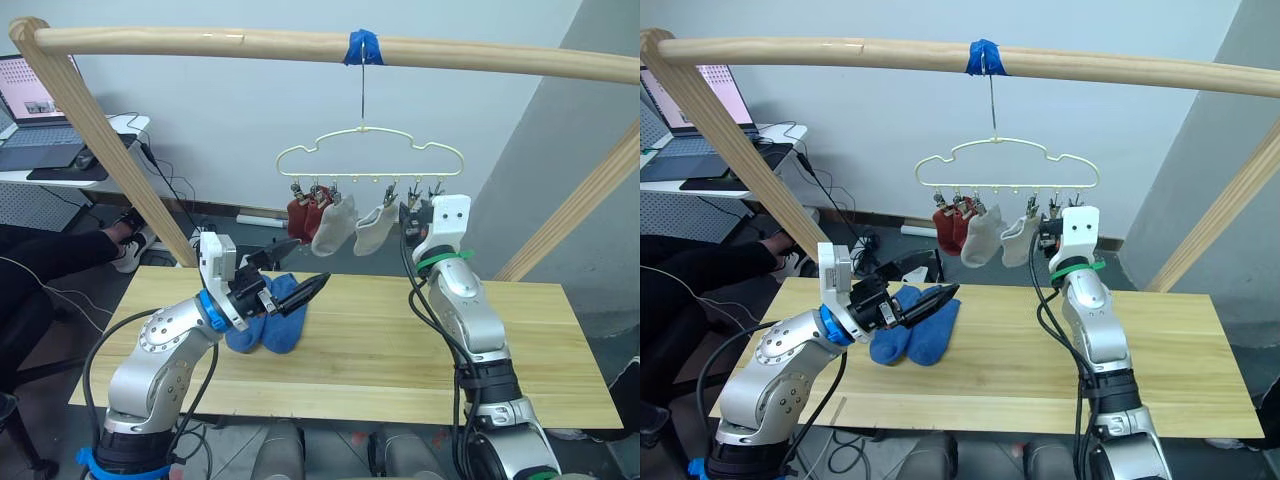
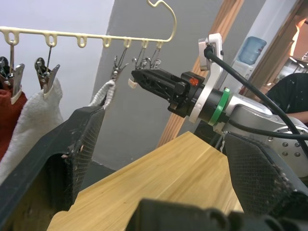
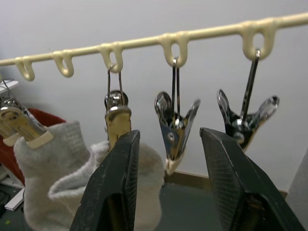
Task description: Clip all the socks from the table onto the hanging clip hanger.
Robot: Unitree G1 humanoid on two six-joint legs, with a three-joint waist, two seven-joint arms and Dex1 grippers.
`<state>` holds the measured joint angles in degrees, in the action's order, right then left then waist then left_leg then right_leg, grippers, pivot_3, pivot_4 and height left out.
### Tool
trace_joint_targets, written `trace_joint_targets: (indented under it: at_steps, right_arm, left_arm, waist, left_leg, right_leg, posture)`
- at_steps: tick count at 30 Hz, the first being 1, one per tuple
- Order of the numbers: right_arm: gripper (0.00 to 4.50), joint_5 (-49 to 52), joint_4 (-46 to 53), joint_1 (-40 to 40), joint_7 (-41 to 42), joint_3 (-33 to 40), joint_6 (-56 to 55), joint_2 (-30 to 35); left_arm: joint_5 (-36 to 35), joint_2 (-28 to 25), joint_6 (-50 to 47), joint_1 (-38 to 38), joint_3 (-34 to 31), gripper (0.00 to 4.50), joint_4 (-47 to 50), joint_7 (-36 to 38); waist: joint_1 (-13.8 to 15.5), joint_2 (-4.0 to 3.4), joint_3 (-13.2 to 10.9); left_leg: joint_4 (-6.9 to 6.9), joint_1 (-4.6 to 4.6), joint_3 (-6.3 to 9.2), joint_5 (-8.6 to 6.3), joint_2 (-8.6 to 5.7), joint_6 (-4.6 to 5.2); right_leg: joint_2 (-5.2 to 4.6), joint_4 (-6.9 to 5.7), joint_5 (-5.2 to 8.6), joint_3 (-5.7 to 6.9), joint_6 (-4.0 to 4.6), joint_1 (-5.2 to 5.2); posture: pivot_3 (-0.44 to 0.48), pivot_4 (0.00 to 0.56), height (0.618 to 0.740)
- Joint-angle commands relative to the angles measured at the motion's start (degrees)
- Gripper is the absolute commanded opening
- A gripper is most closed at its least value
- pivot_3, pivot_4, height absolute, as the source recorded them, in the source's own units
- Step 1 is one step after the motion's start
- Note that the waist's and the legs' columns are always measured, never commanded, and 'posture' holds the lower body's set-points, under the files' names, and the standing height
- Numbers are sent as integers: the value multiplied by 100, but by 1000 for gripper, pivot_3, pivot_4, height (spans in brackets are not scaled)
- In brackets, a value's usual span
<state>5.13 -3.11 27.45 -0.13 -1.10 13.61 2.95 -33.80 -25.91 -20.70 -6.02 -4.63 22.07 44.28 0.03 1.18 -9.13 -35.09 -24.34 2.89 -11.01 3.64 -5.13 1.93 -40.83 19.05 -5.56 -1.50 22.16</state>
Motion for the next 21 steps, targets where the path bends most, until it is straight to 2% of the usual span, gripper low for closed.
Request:
trace_joint_targets:
  at_steps: [1,21]
  right_arm:
    - [2060,-70,-14,237,-29,94,-244,-29]
    - [2060,-67,-191,416,-91,128,-311,-81]
  left_arm:
    - [18,-28,155,15,-92,4500,153,-34]
    - [30,-27,133,-10,-88,4500,176,-157]
  waist:
    - [5,0,0]
    - [20,-1,-1]
  left_leg:
    - [0,0,0,0,0,0]
    - [1,0,1,0,0,0]
  right_leg:
    - [0,0,0,0,0,0]
    - [0,0,1,1,1,0]
  posture:
    - [162,136,740]
    - [167,138,740]
